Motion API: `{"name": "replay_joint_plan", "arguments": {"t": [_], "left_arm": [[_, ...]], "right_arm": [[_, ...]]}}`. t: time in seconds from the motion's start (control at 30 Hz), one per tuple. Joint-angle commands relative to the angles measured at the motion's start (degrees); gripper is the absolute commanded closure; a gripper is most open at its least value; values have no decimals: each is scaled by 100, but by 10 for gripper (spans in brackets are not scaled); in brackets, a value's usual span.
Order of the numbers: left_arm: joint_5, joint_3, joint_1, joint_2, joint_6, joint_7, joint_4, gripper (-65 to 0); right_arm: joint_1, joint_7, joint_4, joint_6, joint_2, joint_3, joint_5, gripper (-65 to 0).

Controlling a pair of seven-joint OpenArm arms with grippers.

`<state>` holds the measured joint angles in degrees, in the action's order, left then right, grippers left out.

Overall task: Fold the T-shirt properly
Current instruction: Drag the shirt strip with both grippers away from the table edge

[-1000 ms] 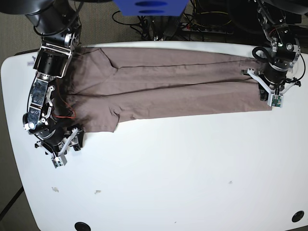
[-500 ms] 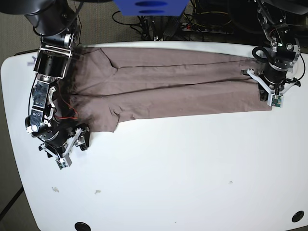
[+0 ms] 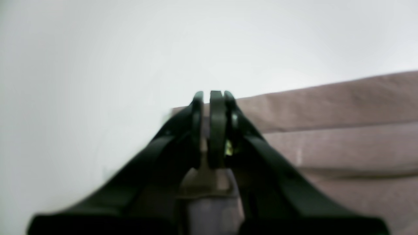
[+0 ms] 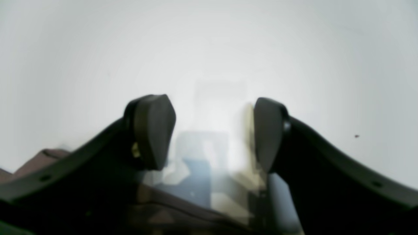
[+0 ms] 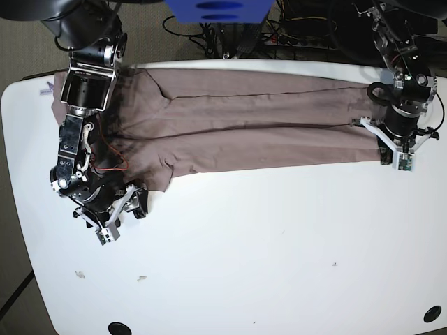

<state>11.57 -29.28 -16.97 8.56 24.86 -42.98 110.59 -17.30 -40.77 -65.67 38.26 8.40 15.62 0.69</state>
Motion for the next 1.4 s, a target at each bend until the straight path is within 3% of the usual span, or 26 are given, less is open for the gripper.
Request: {"name": "replay_joint_plan", "arguments": {"t": [0.0,0.47,0.97,1.37], "left_arm": [[-28,-171,58,72,-47,65,120,-26],[-10,-532,22,89,-47,65,120,-26],[-10,-655,14,72,-29,65,120,-27],[-28,-699,-118,-78,-29,65,111,-29]], "right_arm": [[-15,-578,-31,20,52,8,182,-389],[64,-1465,-2589,20,61,8,190,-389],[1304,-2204,-4312,20,69,8,199,-389],[2508,-2239,-5033,20,61,8,199,-389]]}}
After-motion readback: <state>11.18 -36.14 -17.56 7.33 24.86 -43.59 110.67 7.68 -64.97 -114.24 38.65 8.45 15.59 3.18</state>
